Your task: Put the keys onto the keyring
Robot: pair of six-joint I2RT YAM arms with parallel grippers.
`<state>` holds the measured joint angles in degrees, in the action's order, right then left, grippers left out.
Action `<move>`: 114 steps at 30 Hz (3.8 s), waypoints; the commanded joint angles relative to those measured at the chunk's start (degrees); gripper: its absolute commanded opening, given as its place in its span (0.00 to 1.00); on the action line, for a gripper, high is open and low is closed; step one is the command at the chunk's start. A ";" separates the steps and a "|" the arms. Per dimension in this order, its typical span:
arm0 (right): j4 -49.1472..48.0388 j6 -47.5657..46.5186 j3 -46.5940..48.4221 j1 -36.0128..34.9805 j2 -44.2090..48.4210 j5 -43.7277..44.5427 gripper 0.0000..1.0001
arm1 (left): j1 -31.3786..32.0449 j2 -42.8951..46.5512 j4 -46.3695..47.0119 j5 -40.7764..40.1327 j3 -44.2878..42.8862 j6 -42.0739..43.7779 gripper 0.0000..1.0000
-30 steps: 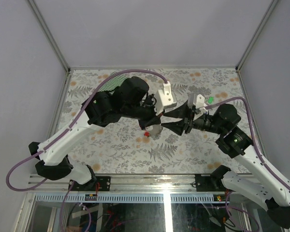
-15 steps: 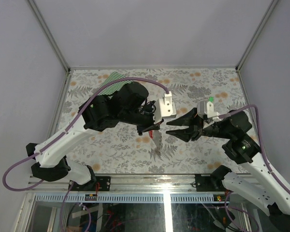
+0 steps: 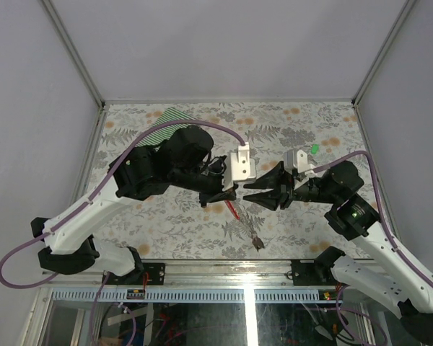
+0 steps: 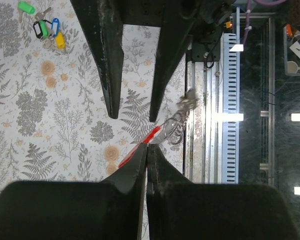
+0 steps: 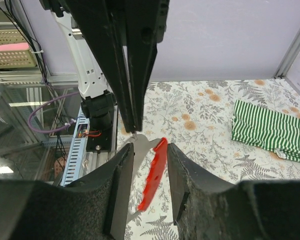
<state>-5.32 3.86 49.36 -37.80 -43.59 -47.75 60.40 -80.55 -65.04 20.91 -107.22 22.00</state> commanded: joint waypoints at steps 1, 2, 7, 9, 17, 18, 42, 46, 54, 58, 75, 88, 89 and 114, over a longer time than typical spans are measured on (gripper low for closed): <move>-5.60 0.00 -0.94 0.10 1.28 -2.10 0.39 | 0.50 3.70 5.42 3.70 1.56 0.79 0.00; -5.66 0.01 -1.01 0.10 1.30 -2.35 0.39 | 0.46 4.08 5.75 3.91 1.90 0.71 0.00; -6.05 0.32 -0.90 0.10 0.41 -4.37 0.38 | 0.45 5.12 7.47 4.68 2.91 0.28 0.00; -7.10 1.28 -0.77 0.11 -0.24 -5.38 0.38 | 0.50 5.29 7.75 4.75 2.78 0.24 0.00; -12.09 5.37 -0.94 0.05 -2.30 -8.48 0.38 | 0.48 5.70 9.04 4.36 2.82 0.16 0.00; -12.28 5.51 -1.01 -0.06 -2.33 -8.62 0.38 | 0.50 5.78 9.19 4.37 2.87 0.13 0.00; -15.24 5.20 -1.20 -5.95 -4.05 -4.65 0.38 | 0.47 7.39 11.93 4.61 4.20 -0.17 0.00; -15.24 4.92 -1.29 -6.14 -3.75 -3.15 0.35 | 0.51 7.52 12.04 4.63 4.38 -0.11 0.00; -14.47 4.88 -0.76 -6.14 -2.70 -3.01 0.34 | 0.56 7.69 12.13 4.08 4.68 -0.01 0.00; -13.15 4.44 0.10 -6.14 -1.93 -3.27 0.39 | 0.50 7.75 12.13 4.11 4.71 -0.11 0.00; -0.40 -6.84 1.77 -6.11 2.89 8.41 0.37 | 0.53 7.29 12.13 6.07 4.87 -0.17 0.00; -5.18 -2.37 2.71 -6.10 -2.32 0.12 0.39 | 0.48 7.51 12.94 5.99 5.01 -0.02 0.00; -5.89 -1.88 2.68 -6.12 -2.60 -0.32 0.39 | 0.50 7.66 13.04 5.97 5.13 -0.03 0.00; -11.39 3.06 1.85 -6.27 -2.90 -2.35 0.33 | 0.50 7.35 13.53 6.08 4.53 -0.45 0.00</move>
<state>-13.19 5.78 49.67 -43.57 -46.37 -49.06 60.47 -73.84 -56.10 26.20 -102.37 21.93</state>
